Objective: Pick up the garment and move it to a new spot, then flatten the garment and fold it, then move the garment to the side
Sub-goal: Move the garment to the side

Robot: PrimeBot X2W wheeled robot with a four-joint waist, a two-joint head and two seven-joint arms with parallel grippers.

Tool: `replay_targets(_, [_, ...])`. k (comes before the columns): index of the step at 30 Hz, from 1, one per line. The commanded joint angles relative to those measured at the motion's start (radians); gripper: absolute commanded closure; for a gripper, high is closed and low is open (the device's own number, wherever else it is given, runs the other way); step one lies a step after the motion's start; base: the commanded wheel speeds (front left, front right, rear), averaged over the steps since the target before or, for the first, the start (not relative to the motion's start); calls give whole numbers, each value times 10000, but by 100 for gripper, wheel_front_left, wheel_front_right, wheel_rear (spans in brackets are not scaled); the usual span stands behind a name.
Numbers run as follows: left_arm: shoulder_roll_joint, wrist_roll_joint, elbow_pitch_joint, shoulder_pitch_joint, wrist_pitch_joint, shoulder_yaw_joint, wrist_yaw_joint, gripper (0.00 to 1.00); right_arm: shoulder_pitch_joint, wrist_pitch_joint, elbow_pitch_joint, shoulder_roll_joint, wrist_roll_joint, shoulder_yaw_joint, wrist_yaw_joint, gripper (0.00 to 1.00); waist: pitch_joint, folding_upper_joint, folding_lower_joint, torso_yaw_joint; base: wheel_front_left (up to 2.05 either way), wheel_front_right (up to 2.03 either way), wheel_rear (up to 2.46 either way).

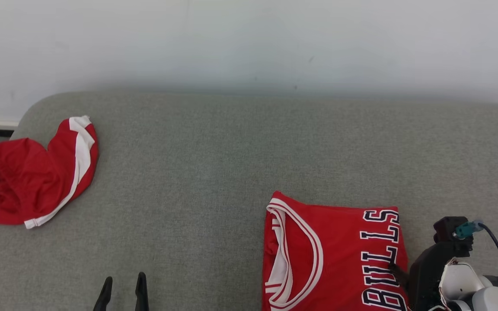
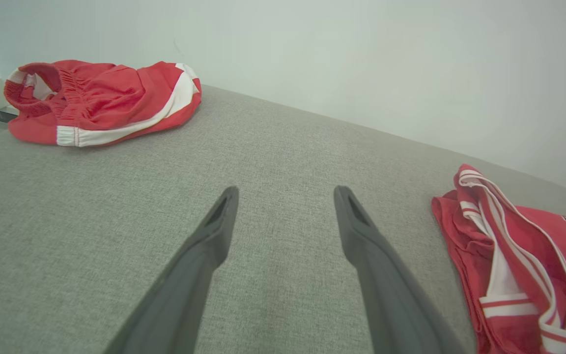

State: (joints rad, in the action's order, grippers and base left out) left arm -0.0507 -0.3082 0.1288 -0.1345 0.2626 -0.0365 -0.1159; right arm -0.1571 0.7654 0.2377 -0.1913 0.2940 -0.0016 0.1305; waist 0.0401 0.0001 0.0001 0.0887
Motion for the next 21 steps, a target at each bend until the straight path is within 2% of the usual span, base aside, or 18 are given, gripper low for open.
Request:
replay_targets(1, [2,-52,18,281,26,-11,-52,0,-267,-7,249,275,-186,-250,7,0,444,-1,-1,267,0,0,0])
replay_targets(12, [5,-131,-17,730,26,-120,-83,0,-738,307,1192,523,-647,-165,7,0,965,-1,-1,432,0,0,0])
replay_targets(13, [5,-130,-33,757,26,-117,-80,0,-757,326,1207,522,-616,-131,7,57,984,-1,-1,419,0,0,0])
replay_targets(14, [5,-141,-47,773,26,-104,-74,0,-796,372,1191,475,-604,-54,7,75,1008,-1,-1,392,0,0,0])
replay_targets(15, [7,-151,-61,781,26,-98,-64,0,-850,397,1151,375,-590,60,7,100,1030,-1,-1,364,0,0,0])
replay_targets(21, [7,-210,-308,884,26,-74,-7,0,-1353,326,574,-512,-351,793,-9,100,1268,-1,-1,-136,0,0,0])
